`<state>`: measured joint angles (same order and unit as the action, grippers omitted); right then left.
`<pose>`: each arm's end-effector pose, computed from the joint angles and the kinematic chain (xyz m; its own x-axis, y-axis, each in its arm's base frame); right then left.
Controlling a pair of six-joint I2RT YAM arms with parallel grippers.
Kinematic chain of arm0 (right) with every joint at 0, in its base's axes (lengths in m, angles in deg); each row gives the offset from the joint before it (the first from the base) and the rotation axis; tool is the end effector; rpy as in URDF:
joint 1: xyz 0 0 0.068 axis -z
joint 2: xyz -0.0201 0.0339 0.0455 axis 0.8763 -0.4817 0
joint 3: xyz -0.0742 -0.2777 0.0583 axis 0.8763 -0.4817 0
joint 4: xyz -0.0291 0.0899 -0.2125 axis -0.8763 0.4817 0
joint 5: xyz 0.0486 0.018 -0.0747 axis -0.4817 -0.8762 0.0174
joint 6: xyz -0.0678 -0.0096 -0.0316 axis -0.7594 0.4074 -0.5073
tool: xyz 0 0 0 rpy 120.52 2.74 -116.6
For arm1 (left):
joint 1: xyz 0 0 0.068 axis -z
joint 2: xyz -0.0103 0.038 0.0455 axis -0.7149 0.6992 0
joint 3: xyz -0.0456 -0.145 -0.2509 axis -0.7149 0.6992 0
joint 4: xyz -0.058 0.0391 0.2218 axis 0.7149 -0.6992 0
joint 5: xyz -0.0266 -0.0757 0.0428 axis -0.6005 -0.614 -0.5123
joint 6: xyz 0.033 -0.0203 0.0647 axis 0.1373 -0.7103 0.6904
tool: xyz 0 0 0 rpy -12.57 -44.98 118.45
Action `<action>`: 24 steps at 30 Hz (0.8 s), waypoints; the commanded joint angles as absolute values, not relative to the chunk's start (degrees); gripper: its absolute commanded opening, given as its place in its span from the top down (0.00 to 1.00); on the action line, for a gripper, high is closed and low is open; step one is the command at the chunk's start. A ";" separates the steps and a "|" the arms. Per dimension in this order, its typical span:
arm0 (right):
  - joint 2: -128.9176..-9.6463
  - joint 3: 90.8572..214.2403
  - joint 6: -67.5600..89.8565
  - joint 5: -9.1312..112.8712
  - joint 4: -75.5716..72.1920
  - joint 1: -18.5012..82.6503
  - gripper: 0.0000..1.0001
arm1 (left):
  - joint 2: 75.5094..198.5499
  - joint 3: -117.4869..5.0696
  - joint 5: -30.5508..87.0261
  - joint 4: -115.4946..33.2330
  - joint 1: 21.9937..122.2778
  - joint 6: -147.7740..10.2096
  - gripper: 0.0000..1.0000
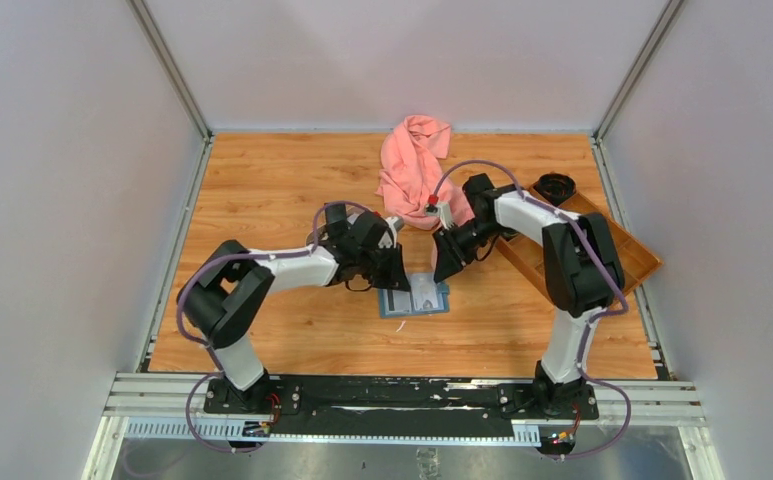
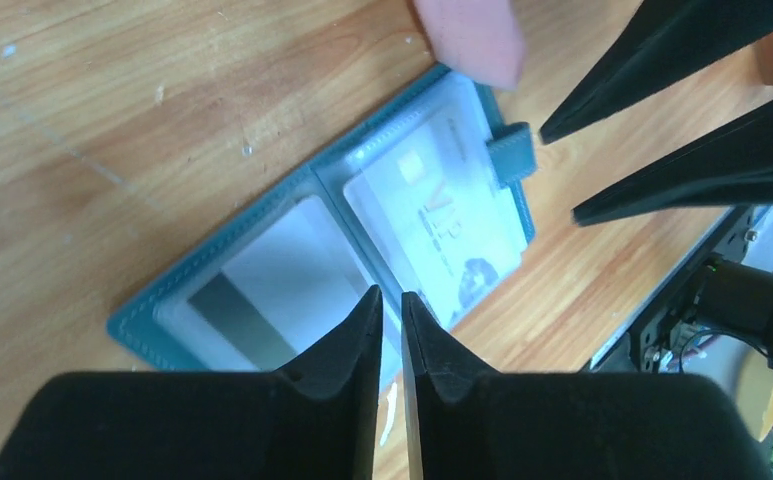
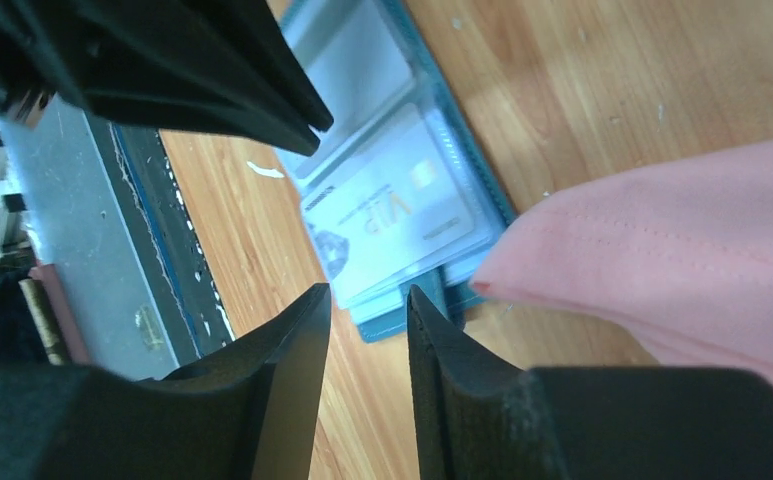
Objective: Put the credit cards into the card holder
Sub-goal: Close the card holder at the center of the board.
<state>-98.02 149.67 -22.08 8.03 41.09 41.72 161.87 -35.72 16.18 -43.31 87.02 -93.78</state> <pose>0.3062 0.1612 0.1886 -0.6857 -0.5364 -0.4920 -0.7093 0.3407 0.6171 0.2448 -0.2450 0.1731 -0.9243 0.0697 -0.3753 0.3006 0.7389 -0.6030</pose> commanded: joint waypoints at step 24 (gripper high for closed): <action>-84.03 131.95 -61.50 24.47 27.41 31.93 0.51 | 87.52 -4.93 42.08 -50.56 86.86 -87.30 0.00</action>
